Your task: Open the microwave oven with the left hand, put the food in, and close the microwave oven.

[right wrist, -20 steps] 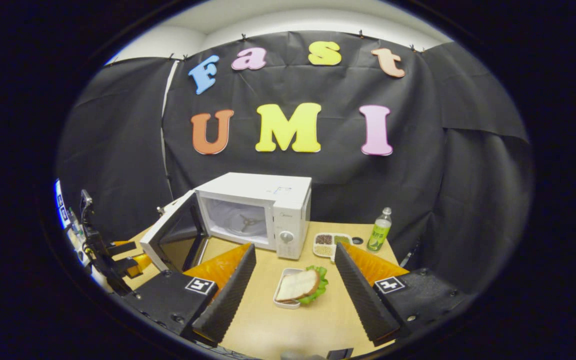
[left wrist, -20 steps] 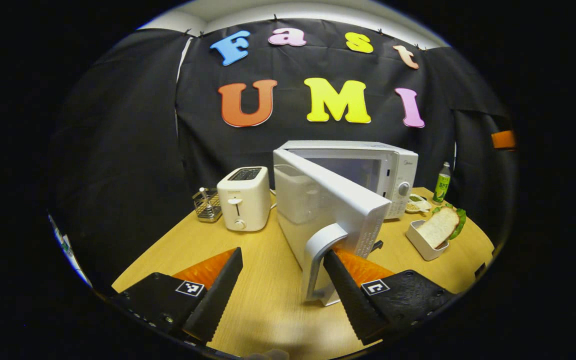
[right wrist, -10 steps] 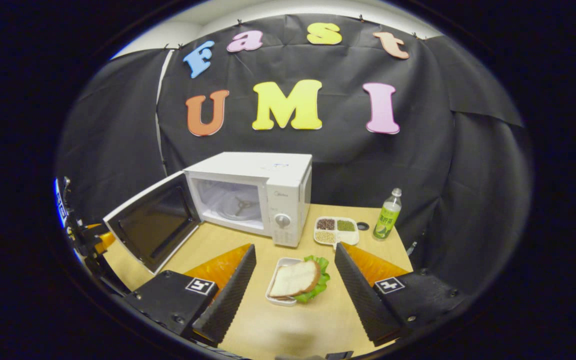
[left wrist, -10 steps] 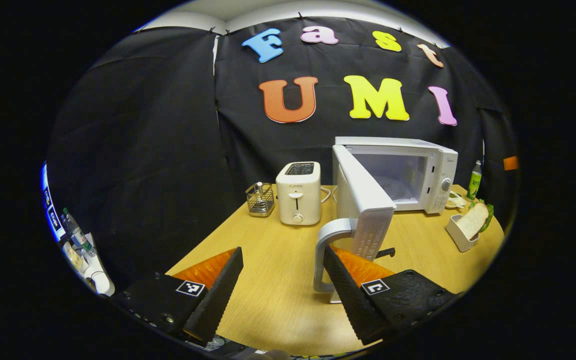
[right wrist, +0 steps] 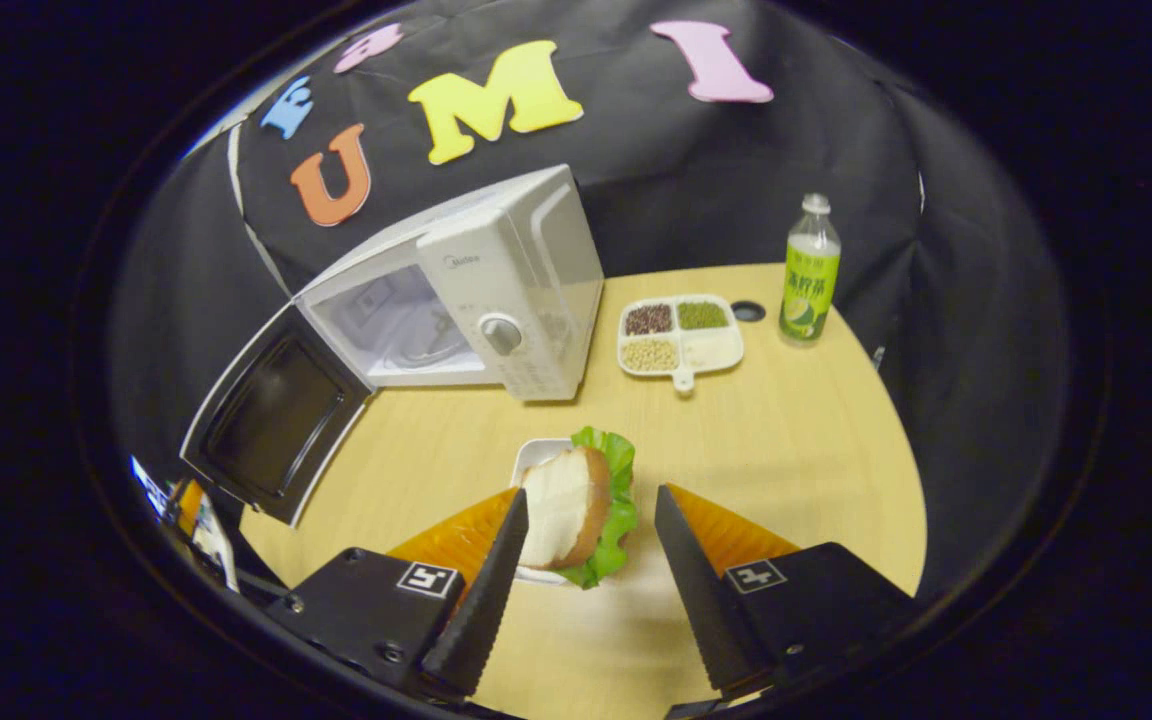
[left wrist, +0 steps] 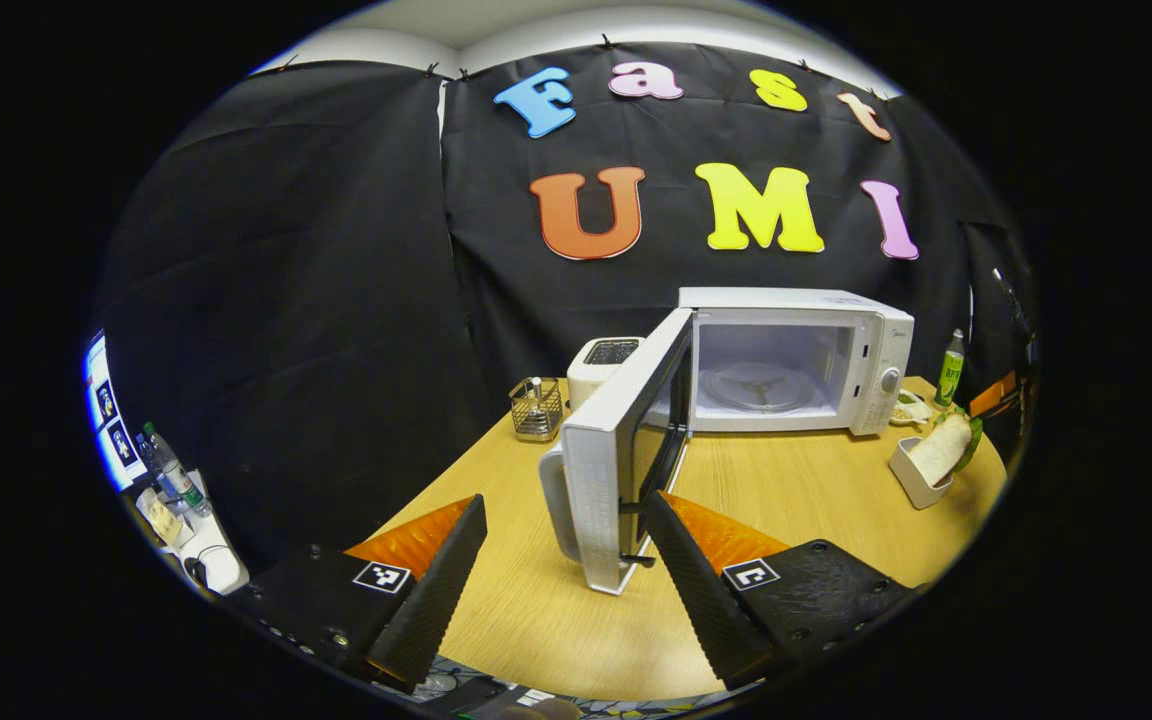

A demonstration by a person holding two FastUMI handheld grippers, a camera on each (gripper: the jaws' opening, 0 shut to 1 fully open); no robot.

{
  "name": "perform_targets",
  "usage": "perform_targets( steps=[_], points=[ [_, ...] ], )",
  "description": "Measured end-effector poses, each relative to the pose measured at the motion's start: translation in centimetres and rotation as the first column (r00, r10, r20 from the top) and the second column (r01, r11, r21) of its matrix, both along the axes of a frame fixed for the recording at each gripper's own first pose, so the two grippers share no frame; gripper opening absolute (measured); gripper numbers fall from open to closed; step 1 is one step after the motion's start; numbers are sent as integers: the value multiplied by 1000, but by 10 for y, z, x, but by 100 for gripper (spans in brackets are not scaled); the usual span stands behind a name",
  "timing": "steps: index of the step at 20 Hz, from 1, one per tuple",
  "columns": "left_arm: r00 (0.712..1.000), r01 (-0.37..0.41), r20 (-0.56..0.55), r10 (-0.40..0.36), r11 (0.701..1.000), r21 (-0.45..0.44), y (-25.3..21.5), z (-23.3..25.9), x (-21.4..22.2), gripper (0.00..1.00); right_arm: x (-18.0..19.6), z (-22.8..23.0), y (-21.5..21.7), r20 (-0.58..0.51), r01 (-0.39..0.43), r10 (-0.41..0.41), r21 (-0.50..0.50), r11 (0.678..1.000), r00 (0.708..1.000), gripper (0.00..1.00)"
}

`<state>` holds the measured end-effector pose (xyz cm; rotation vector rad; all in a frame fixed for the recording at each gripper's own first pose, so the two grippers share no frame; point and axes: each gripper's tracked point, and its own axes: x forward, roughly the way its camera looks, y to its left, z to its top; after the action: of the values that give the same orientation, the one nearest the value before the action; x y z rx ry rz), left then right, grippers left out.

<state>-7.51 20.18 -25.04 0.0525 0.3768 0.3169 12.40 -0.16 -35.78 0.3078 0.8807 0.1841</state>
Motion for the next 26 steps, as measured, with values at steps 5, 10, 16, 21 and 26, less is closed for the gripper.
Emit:
perform_targets(
  steps=[5, 10, 16, 21, 26],
  points=[
    [999, 33, 32, -32, 998, -48, -39, 13, 8, 97, 18, -18, -3, -123, -12, 28, 129, 992, 992, 54],
    [999, 51, 21, -50, 998, -34, -73, 23, 20, 97, 15, -30, 11, -277, -4, 100, 327, 945, 956, 49],
    [994, 104, 24, -103, 995, -14, -108, 35, 30, 97, 14, -12, 17, -269, -45, 149, 357, 933, 951, 35],
    [981, 187, 47, -187, 982, 0, -114, 48, 33, 98, 18, 55, 51, -134, -72, 130, 372, 926, 982, 34],
    [962, 267, 66, -265, 963, -22, -108, 56, 32, 97, 35, 107, 121, 4, -22, 23, 470, 883, 1000, 24]
  ],
)
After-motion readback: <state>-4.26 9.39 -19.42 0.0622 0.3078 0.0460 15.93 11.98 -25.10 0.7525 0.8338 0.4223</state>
